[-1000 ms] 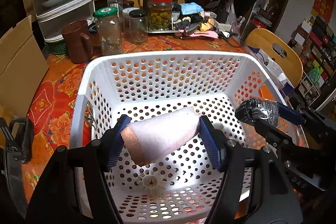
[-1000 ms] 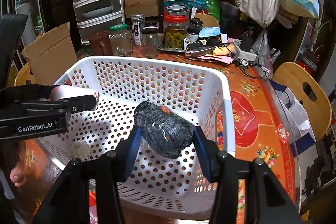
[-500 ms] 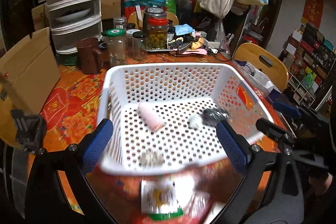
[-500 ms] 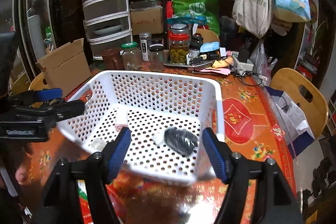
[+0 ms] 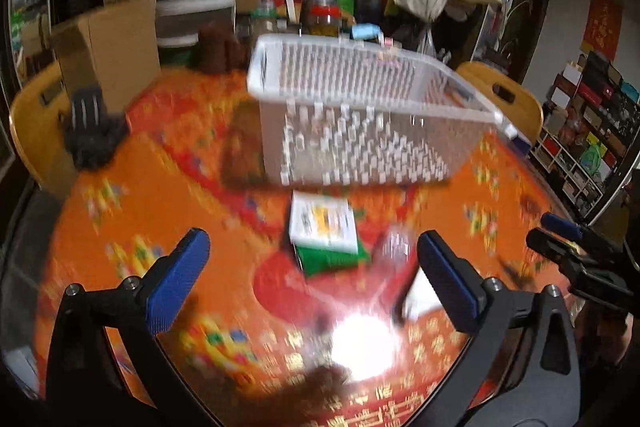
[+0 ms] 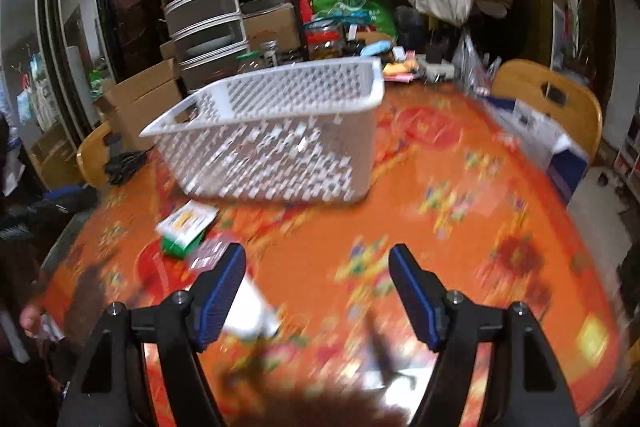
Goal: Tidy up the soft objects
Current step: 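Open both grippers to release the towel and glove into the basket, then grasp the clear plastic bag with the left gripper while the right grasps the white cloth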
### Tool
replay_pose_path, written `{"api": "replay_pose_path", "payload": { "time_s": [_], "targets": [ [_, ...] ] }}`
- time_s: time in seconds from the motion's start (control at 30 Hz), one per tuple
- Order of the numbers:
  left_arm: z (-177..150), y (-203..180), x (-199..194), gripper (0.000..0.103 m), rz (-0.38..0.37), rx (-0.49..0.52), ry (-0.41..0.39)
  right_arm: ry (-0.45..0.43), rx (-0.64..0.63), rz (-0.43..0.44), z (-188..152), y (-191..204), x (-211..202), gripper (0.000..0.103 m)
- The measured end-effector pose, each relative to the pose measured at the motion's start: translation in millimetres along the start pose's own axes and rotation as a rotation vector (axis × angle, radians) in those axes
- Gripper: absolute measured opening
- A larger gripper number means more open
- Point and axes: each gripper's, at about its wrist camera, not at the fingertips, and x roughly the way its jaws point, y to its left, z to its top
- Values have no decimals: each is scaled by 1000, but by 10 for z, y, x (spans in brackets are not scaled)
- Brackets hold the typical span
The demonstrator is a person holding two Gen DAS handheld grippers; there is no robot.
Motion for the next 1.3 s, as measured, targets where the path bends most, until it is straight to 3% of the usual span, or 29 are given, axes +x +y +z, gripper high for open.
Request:
{"api": "replay_pose_path", "payload": {
  "time_s": [0.1, 0.33, 0.87, 1.07, 1.3],
  "targets": [
    [-161, 54, 160, 102, -42, -55, 50, 33, -9, 53, -225, 194, 102, 74],
    [-305, 82, 337, 102, -21, -63, 85, 103, -31, 97, -418, 467, 363, 74],
    [163, -54, 1086, 102, 6, 3, 152, 138, -47, 80, -335, 624, 610, 74],
    [169, -242, 1141, 95, -30, 46, 149, 124, -40, 76, -290, 578, 583, 74],
    [156, -418, 1119, 85, -60, 72, 139, 162, -118, 64, -291, 756, 753, 74]
  ]
}}
